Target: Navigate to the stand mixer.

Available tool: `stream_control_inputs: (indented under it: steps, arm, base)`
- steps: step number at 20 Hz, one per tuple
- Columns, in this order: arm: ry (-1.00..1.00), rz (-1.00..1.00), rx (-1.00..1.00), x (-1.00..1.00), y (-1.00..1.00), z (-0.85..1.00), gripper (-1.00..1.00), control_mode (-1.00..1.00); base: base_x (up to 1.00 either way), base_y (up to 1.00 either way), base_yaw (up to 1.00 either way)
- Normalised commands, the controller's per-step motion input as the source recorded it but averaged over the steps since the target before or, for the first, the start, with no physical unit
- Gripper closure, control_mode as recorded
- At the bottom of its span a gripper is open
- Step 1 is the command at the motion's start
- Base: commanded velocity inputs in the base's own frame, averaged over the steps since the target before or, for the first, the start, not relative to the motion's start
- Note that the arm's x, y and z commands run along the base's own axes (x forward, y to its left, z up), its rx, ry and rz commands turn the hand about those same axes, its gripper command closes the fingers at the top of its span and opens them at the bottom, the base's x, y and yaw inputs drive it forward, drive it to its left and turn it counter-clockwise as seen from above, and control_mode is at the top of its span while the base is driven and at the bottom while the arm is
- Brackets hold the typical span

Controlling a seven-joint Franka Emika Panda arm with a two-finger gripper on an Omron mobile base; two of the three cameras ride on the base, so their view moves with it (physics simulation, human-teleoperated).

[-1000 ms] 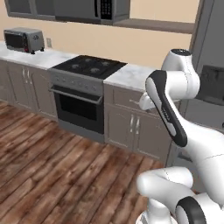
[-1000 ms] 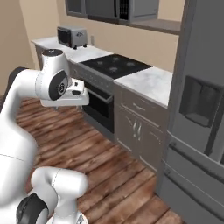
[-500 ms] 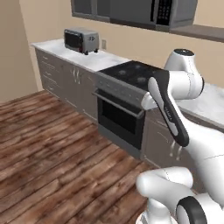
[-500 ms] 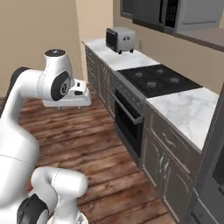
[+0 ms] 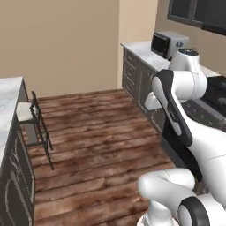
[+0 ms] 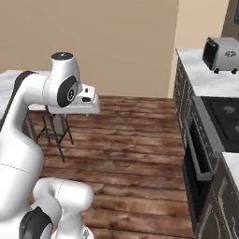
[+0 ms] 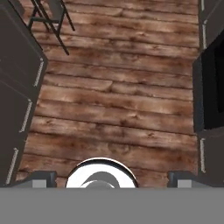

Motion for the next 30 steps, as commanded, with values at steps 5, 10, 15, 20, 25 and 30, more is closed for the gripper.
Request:
stream_control_inputs:
  steps: [5,10,15,20,25,30]
  arm:
    - [0.00,0.00,0.00,0.00,0.00,0.00,-1.00,1.00]
    - [0.00,0.00,0.00,0.00,0.00,0.00,-1.00,1.00]
    - [0.00,0.00,0.00,0.00,0.00,0.00,-1.00,1.00]
    - [0.00,0.00,0.00,0.00,0.00,0.00,-1.00,1.00]
    - [0.00,0.00,0.00,0.00,0.00,0.00,-1.00,1.00]
    - [0.00,0.00,0.00,0.00,0.00,0.00,-1.00,1.00]
  base:
    - [0.57,-0.15,0.82]
    - [0.51,-0.14,0.84]
    - [0.93,-0.46,0.61]
    - [1.00,-0.54,0.49]
    - [0.92,-0.29,0.70]
    - [0.75,-0.14,0.81]
